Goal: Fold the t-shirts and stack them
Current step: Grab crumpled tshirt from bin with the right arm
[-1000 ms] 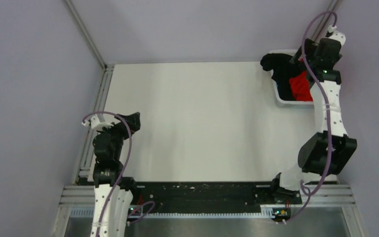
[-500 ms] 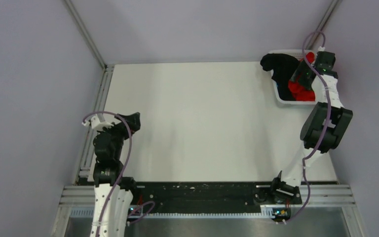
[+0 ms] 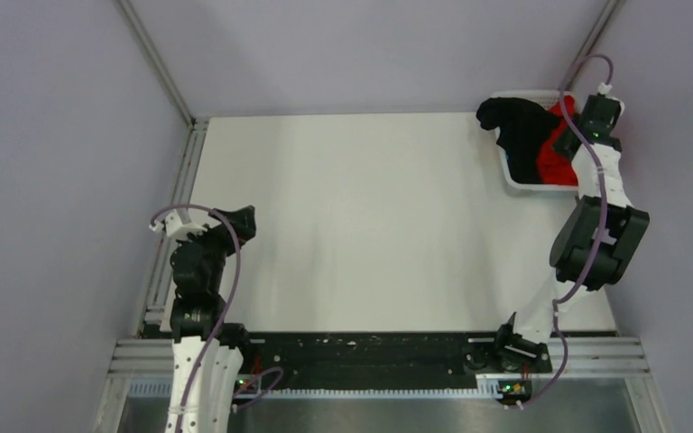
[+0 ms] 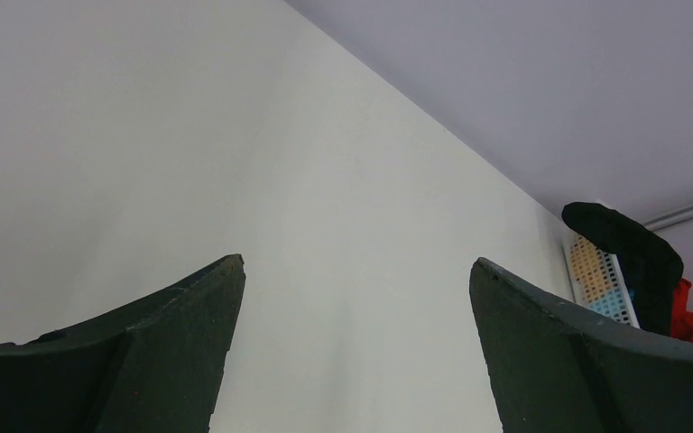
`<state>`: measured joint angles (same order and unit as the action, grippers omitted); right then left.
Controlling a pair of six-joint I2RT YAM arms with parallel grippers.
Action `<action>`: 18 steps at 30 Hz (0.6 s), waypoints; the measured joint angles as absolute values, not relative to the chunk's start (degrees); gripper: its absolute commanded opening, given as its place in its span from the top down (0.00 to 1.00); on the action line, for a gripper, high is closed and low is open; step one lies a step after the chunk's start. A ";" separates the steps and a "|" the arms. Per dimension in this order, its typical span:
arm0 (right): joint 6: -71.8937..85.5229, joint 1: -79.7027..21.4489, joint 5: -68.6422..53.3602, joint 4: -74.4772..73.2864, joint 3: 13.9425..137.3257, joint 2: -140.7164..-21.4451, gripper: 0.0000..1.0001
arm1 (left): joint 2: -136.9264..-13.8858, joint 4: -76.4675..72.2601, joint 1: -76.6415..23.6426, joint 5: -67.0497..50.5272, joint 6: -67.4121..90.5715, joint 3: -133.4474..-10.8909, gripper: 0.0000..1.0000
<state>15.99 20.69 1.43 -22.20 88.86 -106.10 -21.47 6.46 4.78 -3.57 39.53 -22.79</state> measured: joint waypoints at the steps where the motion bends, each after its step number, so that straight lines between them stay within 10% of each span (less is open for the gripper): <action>1: 16.16 20.69 3.05 -22.20 88.84 -104.92 1.00 | -21.47 6.55 4.78 -3.55 39.53 -22.79 0.01; 18: 15.90 21.85 9.34 -8.99 92.38 -84.77 1.00 | -21.52 6.92 4.78 -4.14 39.48 -22.81 0.01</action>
<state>15.90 21.85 9.34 -8.99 92.38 -84.77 -21.52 6.92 4.78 -4.14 39.48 -22.81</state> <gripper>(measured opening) 0.060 0.991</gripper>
